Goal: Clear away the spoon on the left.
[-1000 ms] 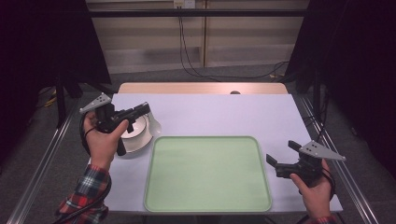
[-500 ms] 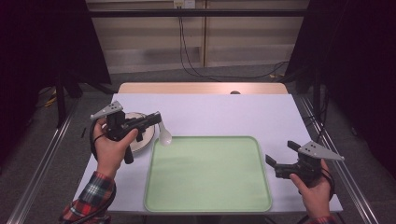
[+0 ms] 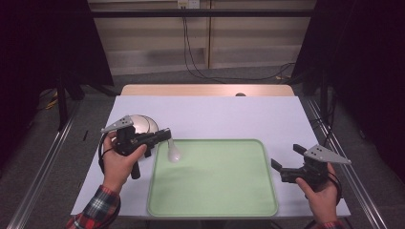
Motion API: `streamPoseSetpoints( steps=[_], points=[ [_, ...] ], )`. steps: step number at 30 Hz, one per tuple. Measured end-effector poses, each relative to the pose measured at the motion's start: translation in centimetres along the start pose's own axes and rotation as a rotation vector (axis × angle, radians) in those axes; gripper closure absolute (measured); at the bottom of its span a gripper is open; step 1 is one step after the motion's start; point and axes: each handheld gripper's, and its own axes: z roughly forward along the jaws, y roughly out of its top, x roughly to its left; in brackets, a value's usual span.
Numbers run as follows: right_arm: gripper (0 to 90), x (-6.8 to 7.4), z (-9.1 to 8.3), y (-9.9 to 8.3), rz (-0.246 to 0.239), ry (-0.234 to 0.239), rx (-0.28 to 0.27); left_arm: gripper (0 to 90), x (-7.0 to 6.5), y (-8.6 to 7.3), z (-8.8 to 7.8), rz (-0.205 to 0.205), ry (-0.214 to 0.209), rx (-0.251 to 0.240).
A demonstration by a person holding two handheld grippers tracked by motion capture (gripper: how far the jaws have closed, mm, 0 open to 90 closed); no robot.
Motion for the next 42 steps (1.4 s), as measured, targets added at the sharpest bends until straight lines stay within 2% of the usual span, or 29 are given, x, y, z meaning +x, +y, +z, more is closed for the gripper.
streamPoseSetpoints(
  steps=[1, 2, 11, 36, 39, 42],
  points=[
    [0.5, 0.0, 0.0, 0.0, 0.0, 0.0, 0.0, 85.8, -0.1, -0.2, 0.0, -0.011, 0.001, -0.003],
    [0.5, 0.0, 0.0, 0.0, 0.001, 0.0, 0.001, 85.8, -0.1, -0.5, 0.1, -0.002, 0.0, 0.008],
    [0.5, 0.1, 0.1, 0.0, -0.006, 0.004, 0.005, 85.7, -0.6, -1.6, 0.3, -0.009, -0.027, 0.036],
    [0.6, 0.4, 0.2, 0.0, -0.033, 0.016, 0.007, 85.7, -2.0, -4.8, 0.6, -0.054, -0.099, 0.111],
    [0.5, 0.4, 0.2, 0.0, -0.032, 0.016, 0.006, 85.7, -2.1, -5.0, 0.7, -0.044, -0.108, 0.125],
    [0.6, 0.4, 0.2, 0.0, -0.037, 0.015, 0.006, 85.7, -2.2, -5.3, 0.9, -0.081, -0.13, 0.132]
  ],
)
